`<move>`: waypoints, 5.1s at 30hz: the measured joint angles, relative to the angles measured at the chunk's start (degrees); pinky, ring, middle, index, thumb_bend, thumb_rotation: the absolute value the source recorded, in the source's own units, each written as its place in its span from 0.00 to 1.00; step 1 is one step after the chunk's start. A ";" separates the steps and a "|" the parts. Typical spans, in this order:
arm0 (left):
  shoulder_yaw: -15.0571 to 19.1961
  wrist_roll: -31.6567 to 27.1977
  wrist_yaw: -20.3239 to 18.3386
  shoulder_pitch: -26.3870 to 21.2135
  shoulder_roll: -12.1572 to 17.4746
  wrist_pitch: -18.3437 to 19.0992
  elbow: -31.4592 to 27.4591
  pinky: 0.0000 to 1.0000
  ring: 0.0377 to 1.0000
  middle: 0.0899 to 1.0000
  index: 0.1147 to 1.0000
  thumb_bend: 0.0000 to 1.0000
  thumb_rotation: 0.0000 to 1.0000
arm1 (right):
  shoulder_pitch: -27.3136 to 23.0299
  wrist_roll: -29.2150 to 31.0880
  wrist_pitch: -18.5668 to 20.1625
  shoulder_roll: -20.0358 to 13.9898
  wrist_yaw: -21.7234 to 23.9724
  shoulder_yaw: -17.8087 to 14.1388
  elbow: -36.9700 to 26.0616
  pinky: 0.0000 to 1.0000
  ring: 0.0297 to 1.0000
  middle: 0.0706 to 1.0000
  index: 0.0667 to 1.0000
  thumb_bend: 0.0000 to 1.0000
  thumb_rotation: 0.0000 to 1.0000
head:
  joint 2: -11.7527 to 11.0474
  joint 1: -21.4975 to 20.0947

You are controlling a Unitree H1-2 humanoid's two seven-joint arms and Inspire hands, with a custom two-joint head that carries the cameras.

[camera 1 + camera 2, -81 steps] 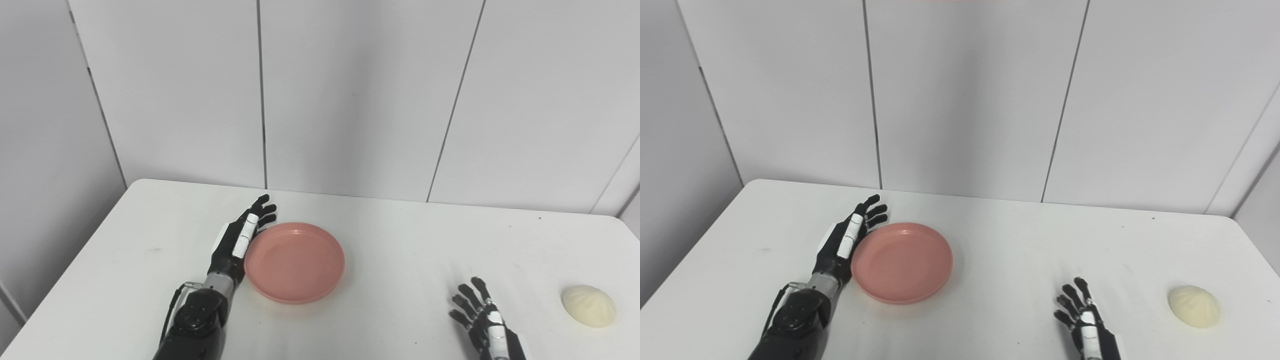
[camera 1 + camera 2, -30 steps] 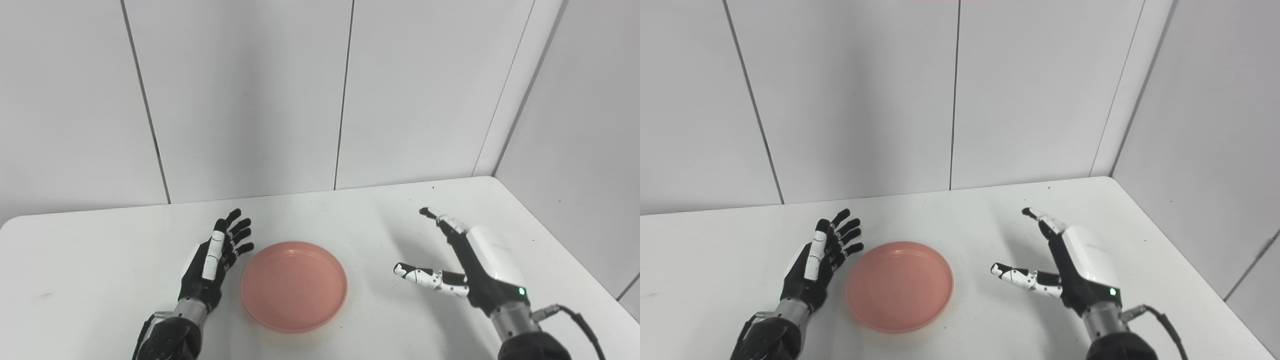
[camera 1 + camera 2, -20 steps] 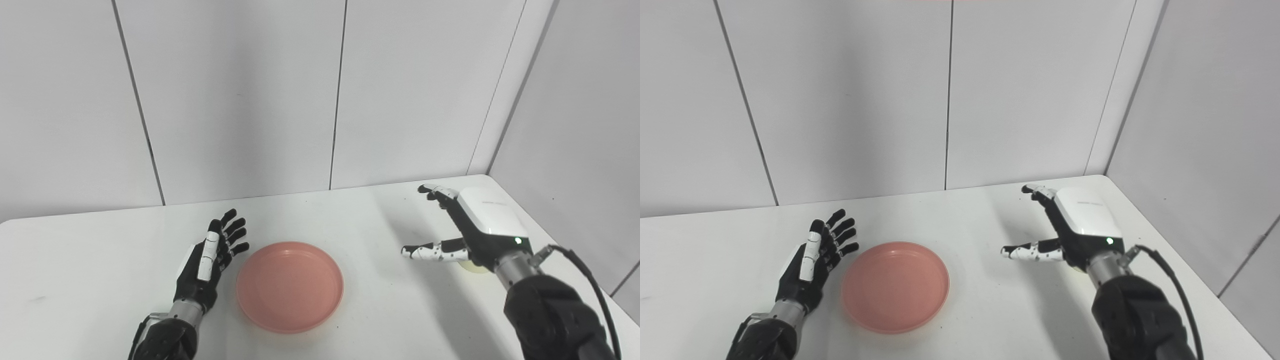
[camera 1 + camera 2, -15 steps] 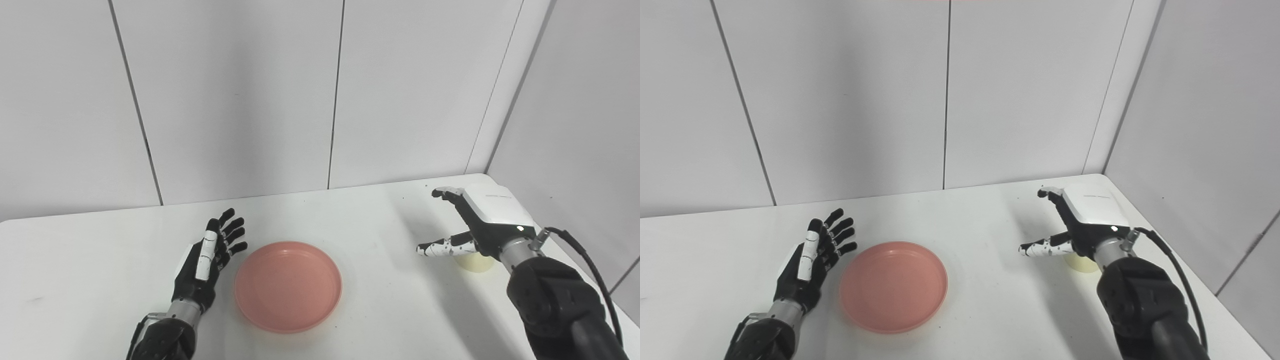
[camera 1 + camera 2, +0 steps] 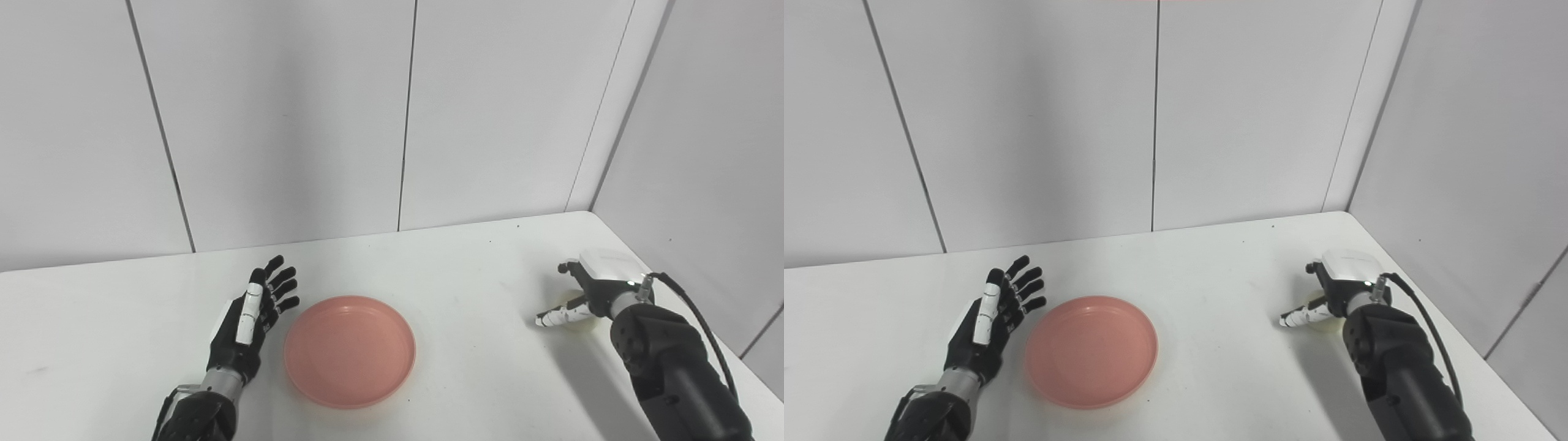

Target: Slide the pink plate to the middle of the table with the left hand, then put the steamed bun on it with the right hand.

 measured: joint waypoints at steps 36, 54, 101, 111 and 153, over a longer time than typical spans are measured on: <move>0.02 -0.43 -0.76 0.03 0.03 -0.02 0.04 0.82 0.87 0.87 0.88 0.75 0.95 | -2.03 9.28 0.09 -3.29 2.00 0.72 5.14 0.22 0.30 0.38 0.46 0.53 0.00 | 1.05 0.79; -0.02 -0.42 -1.24 -0.01 0.03 -0.01 0.10 0.83 0.87 0.88 0.89 0.75 0.96 | -1.01 11.30 0.17 -4.81 0.94 2.98 1.90 0.20 0.26 0.38 0.46 0.53 0.00 | 1.05 1.67; -2.38 5.14 6.74 -0.52 -3.92 -2.62 2.15 0.69 0.80 0.81 0.82 0.84 0.96 | -14.91 22.13 -8.36 11.20 -3.42 17.01 -13.92 0.17 0.22 0.35 0.47 0.52 0.00 | 2.28 22.41; -2.51 5.25 7.09 -0.41 -3.90 -2.65 1.97 0.70 0.81 0.82 0.82 0.83 0.95 | -15.39 19.89 -8.35 14.86 -2.39 22.12 -10.94 0.23 0.29 0.37 0.46 0.53 0.00 | 2.46 22.68; -3.40 5.53 8.24 0.02 -3.77 -1.36 0.51 0.70 0.82 0.84 0.85 0.80 0.97 | -17.49 13.64 -10.51 17.19 1.61 30.93 1.98 0.61 0.73 0.78 0.68 0.99 0.36 | 2.99 21.71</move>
